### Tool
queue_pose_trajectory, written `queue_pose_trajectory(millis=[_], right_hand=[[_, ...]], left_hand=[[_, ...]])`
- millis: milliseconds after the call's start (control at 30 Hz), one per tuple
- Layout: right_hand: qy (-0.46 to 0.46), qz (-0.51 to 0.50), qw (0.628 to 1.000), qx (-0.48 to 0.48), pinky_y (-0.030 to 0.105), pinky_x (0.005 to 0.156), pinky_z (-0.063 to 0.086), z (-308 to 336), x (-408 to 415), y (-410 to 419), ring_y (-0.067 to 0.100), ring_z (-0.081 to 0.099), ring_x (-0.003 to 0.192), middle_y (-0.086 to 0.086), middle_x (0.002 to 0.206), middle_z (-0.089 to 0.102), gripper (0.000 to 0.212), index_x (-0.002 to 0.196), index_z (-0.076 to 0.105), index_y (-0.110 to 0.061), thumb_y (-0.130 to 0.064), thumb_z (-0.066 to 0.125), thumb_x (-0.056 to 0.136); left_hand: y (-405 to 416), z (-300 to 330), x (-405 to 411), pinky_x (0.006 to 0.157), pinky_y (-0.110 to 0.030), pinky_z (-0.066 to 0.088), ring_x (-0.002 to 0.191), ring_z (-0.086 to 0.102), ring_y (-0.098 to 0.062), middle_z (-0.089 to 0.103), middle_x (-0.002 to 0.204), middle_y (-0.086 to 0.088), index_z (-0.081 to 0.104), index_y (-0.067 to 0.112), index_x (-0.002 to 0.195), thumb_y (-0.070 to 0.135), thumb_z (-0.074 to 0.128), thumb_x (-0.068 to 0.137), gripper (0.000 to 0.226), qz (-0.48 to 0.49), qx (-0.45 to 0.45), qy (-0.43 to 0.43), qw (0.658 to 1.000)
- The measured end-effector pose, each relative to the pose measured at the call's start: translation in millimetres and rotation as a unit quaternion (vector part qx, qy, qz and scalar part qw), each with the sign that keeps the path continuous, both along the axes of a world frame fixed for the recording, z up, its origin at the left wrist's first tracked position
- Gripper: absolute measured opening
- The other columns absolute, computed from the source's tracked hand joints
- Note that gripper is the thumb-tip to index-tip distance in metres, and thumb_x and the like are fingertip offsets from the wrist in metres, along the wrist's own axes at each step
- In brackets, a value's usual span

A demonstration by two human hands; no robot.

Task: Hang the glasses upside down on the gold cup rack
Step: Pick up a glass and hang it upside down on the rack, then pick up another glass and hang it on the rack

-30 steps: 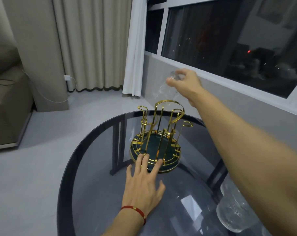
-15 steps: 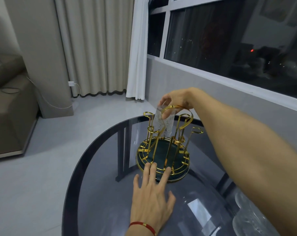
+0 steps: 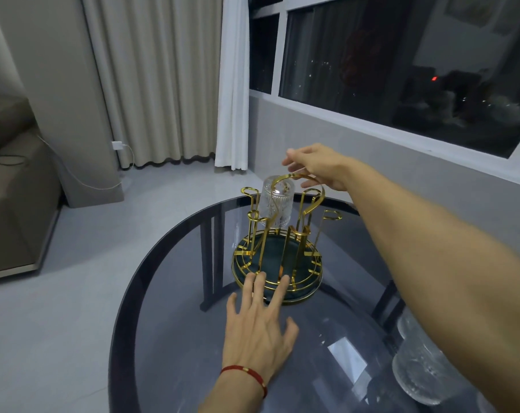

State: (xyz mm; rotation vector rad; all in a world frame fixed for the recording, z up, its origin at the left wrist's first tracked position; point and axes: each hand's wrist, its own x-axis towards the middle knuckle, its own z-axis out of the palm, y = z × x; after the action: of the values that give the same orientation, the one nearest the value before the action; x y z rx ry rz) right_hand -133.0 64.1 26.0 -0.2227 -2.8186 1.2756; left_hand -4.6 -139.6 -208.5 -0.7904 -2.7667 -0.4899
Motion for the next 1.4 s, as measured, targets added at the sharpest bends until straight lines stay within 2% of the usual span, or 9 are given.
queue_pose_trajectory(millis=[233, 367, 533, 733, 833, 967, 1033, 1233, 1400], right_hand=[[0.136, -0.067, 0.986, 0.073, 0.044, 0.092, 0.062, -12, 117, 10, 0.023, 0.074, 0.099, 0.008, 0.105, 0.078, 0.017, 0.108, 0.075, -0.018, -0.017, 0.059, 0.102], [0.152, -0.078, 0.969, 0.179, 0.036, 0.096, 0.056, -13, 195, 17, 0.020, 0.071, 0.103, 0.003, 0.108, 0.079, 0.024, 0.111, 0.080, -0.018, -0.015, 0.061, 0.097], [0.159, -0.145, 0.967, 0.135, 0.031, 0.089, 0.058, -31, 292, 21, 0.012, 0.071, 0.087, -0.006, 0.095, 0.078, 0.024, 0.104, 0.080, -0.021, -0.014, 0.061, 0.093], [0.350, -0.381, 0.854, 0.061, 0.006, 0.067, 0.047, -95, 417, 2, 0.001, 0.069, 0.074, -0.015, 0.080, 0.074, 0.016, 0.090, 0.073, -0.029, -0.018, 0.061, 0.087], [0.286, -0.442, 0.850, -0.008, 0.010, 0.060, 0.046, -112, 443, 12, -0.002, 0.067, 0.075, -0.023, 0.080, 0.072, 0.010, 0.079, 0.066, -0.031, -0.028, 0.060, 0.086], [0.086, -0.427, 0.899, -0.055, 0.048, 0.082, 0.060, -127, 453, 25, 0.026, 0.074, 0.085, -0.004, 0.085, 0.076, 0.024, 0.085, 0.069, -0.024, -0.041, 0.053, 0.093], [0.072, -0.415, 0.902, -0.092, 0.056, 0.087, 0.061, -131, 457, 25, 0.030, 0.075, 0.090, 0.002, 0.089, 0.077, 0.029, 0.091, 0.068, -0.025, -0.048, 0.050, 0.088], [0.086, -0.388, 0.903, -0.164, 0.057, 0.075, 0.066, -135, 459, 28, 0.027, 0.078, 0.071, 0.003, 0.075, 0.077, 0.019, 0.086, 0.075, -0.017, -0.022, 0.060, 0.097], [0.055, -0.317, 0.924, -0.205, 0.046, 0.072, 0.068, -132, 449, 12, 0.019, 0.072, 0.064, 0.005, 0.072, 0.072, 0.015, 0.092, 0.073, -0.010, -0.017, 0.061, 0.099]], left_hand=[[-4, 12, 6, 0.117, -0.052, 0.027, 0.153, 0.010, -0.027, 0.021, 0.165, -0.008, 0.014, 0.039, 0.158, 0.055, 0.041, 0.093, 0.072, -0.010, -0.002, 0.005, 1.000], [-5, 19, 13, 0.116, -0.057, 0.029, 0.153, 0.013, -0.028, 0.020, 0.166, -0.009, 0.025, 0.033, 0.157, 0.049, 0.052, 0.094, 0.071, -0.010, 0.010, -0.007, 1.000], [10, 43, 43, 0.114, -0.055, 0.034, 0.145, 0.030, -0.036, 0.040, 0.154, -0.018, 0.043, 0.016, 0.150, 0.036, 0.068, 0.088, 0.070, -0.046, 0.075, 0.039, 0.995], [59, 65, 135, 0.107, -0.032, 0.044, 0.123, 0.048, -0.014, 0.048, 0.132, 0.000, 0.047, 0.021, 0.140, 0.039, 0.065, 0.086, 0.059, -0.270, 0.212, -0.053, 0.938], [72, 63, 169, 0.096, -0.028, 0.051, 0.115, 0.051, -0.004, 0.047, 0.129, 0.008, 0.045, 0.028, 0.141, 0.044, 0.066, 0.085, 0.062, -0.328, 0.234, -0.086, 0.911], [81, 58, 201, 0.090, -0.020, 0.051, 0.117, 0.052, -0.003, 0.048, 0.131, 0.016, 0.035, 0.038, 0.147, 0.053, 0.074, 0.080, 0.079, -0.324, 0.284, -0.211, 0.878], [86, 54, 210, 0.090, -0.018, 0.051, 0.120, 0.051, 0.001, 0.048, 0.137, 0.019, 0.030, 0.040, 0.150, 0.053, 0.077, 0.078, 0.087, -0.328, 0.283, -0.250, 0.866], [96, 60, 215, 0.110, -0.029, 0.042, 0.132, 0.042, -0.001, 0.043, 0.148, 0.014, 0.022, 0.036, 0.154, 0.056, 0.079, 0.071, 0.103, -0.312, 0.253, -0.230, 0.887], [78, 73, 199, 0.094, -0.021, 0.049, 0.108, 0.056, 0.001, 0.060, 0.120, 0.015, 0.045, 0.037, 0.139, 0.054, 0.082, 0.060, 0.089, -0.291, 0.229, -0.181, 0.911]])
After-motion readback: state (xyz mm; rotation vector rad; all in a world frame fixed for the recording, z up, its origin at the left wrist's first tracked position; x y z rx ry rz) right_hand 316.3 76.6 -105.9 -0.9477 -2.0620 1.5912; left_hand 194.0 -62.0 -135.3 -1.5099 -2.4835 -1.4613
